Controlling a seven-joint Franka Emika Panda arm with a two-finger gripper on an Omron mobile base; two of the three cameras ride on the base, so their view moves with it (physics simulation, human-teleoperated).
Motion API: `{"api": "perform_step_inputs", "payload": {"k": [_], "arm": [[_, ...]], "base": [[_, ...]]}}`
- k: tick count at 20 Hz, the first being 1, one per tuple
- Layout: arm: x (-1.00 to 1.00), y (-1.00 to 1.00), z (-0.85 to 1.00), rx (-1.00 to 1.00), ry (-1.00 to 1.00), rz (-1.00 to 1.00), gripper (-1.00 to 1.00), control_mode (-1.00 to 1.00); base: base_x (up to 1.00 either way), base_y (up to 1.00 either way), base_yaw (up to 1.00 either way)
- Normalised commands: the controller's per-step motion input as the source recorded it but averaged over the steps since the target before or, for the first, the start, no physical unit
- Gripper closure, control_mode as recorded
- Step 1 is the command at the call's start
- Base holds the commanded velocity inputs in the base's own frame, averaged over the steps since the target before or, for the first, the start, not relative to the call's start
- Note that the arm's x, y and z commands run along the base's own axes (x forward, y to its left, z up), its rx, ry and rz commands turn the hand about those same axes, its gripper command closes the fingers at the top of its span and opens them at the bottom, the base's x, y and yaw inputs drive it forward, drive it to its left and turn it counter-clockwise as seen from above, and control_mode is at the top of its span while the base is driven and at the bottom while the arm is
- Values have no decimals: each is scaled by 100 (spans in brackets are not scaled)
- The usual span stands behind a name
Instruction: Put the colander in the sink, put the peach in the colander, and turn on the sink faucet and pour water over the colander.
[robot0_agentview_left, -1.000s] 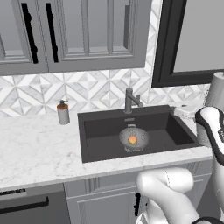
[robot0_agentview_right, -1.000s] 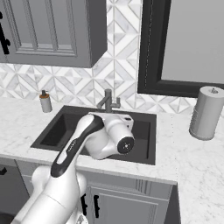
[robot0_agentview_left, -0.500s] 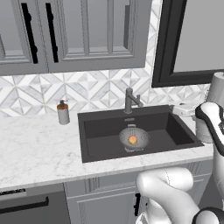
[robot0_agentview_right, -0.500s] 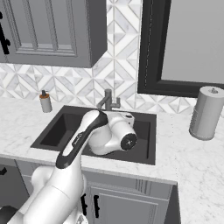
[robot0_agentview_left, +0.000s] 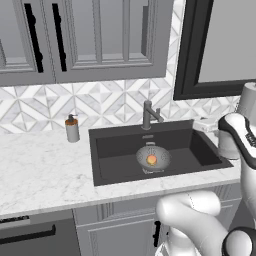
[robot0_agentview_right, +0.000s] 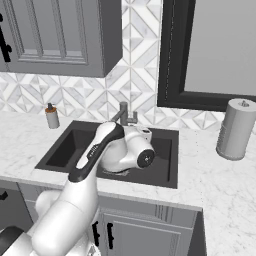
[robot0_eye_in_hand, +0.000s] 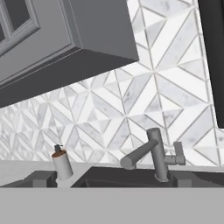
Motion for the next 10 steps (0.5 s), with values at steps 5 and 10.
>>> {"api": "perform_step_inputs", "payload": {"k": [5,10], "arm": [[26,6,-34,0,-6,0,-100,-100],[38,0,-18,0,-3,0,-100,-100]], "base": [[0,0,0],[0,0,0]]}}
